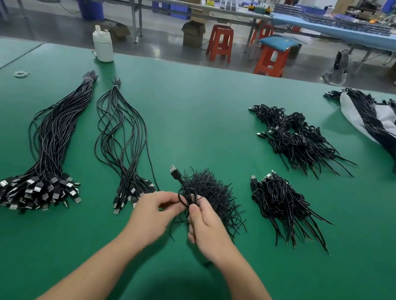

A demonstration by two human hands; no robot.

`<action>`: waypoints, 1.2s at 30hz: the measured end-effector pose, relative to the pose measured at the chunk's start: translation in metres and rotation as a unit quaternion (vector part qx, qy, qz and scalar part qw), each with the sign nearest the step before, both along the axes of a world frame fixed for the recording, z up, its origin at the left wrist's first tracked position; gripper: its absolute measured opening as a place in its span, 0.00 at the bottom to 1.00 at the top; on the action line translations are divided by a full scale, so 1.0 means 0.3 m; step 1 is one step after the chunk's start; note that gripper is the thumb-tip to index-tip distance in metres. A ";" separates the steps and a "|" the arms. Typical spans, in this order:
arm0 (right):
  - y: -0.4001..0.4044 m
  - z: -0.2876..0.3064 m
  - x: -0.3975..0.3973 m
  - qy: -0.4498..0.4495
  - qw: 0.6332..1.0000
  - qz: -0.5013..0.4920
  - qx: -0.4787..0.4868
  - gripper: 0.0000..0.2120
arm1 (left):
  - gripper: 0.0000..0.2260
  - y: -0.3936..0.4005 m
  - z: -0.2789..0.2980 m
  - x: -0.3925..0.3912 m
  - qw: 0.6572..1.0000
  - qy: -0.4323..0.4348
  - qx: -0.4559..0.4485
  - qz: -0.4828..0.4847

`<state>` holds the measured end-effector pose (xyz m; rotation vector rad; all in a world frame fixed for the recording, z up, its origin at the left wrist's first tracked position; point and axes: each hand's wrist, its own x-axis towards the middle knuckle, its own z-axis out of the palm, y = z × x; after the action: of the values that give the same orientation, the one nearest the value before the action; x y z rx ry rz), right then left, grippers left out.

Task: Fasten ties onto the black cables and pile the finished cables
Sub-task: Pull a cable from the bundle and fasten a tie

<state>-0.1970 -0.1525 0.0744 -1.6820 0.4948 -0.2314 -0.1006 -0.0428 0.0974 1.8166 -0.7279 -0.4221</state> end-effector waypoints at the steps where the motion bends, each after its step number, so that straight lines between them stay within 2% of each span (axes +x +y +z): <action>1: 0.000 0.001 -0.001 -0.003 1.000 -0.003 0.009 0.15 | 0.08 0.001 -0.003 -0.001 1.000 -0.009 0.011 -0.005; 3: 0.001 0.005 0.002 -0.001 1.000 -0.020 0.004 0.16 | 0.06 0.003 -0.012 -0.010 0.995 -0.089 0.038 -0.005; 4: 0.002 0.007 0.004 0.001 0.999 -0.033 -0.004 0.15 | 0.05 0.006 -0.019 -0.015 0.982 -0.180 0.057 -0.001; 6: 0.002 0.008 0.009 0.006 0.998 -0.055 -0.014 0.15 | 0.04 0.013 -0.035 -0.023 0.915 -0.396 0.078 -0.010; 8: 0.003 0.008 0.010 0.010 0.998 -0.059 0.002 0.16 | 0.07 0.019 -0.042 -0.018 0.840 -0.539 0.059 -0.031; 9: 0.004 0.011 0.009 0.013 0.998 -0.055 0.019 0.16 | 0.07 0.022 -0.040 -0.009 0.814 -0.578 0.045 -0.045; 11: 0.003 0.021 0.006 0.023 0.998 -0.036 0.051 0.16 | 0.07 0.030 -0.032 0.013 0.784 -0.615 0.023 -0.079; 14: 0.002 0.032 0.002 0.049 0.996 0.002 0.068 0.15 | 0.13 0.035 -0.009 0.042 0.767 -0.621 0.029 -0.162; 16: 0.008 0.038 0.003 0.058 0.996 0.013 0.068 0.14 | 0.15 0.032 0.004 0.048 0.755 -0.627 0.055 -0.182; 18: 0.019 0.040 0.005 0.054 0.996 0.012 0.070 0.15 | 0.13 0.029 0.008 0.043 0.775 -0.607 0.068 -0.161; 21: 0.033 0.038 0.007 0.040 0.998 0.004 0.046 0.17 | 0.10 0.027 0.019 0.018 0.875 -0.474 0.071 -0.069; 23: 0.031 0.037 0.007 0.026 0.999 -0.002 -0.043 0.19 | 0.08 0.017 0.031 0.003 0.928 -0.363 0.075 -0.023; 25: 0.027 0.042 0.003 0.011 0.991 0.001 -0.133 0.17 | 0.08 0.007 0.046 -0.005 0.962 -0.262 0.071 0.001; 27: 0.021 0.046 -0.006 0.008 0.978 0.019 -0.206 0.15 | 0.10 -0.002 0.063 -0.002 0.980 -0.185 0.075 0.018; 31: 0.008 0.039 -0.023 0.046 0.928 0.070 -0.363 0.12 | 0.11 -0.005 0.070 0.034 0.987 -0.073 0.140 -0.008; 36: 0.009 0.039 -0.039 0.031 0.892 0.044 -0.450 0.14 | 0.08 0.000 0.058 0.053 0.990 0.010 0.140 -0.027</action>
<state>-0.2088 -0.1499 0.0862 -2.6199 0.3708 -0.3773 -0.0847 -0.0428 0.1149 2.0554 -0.7346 -0.6019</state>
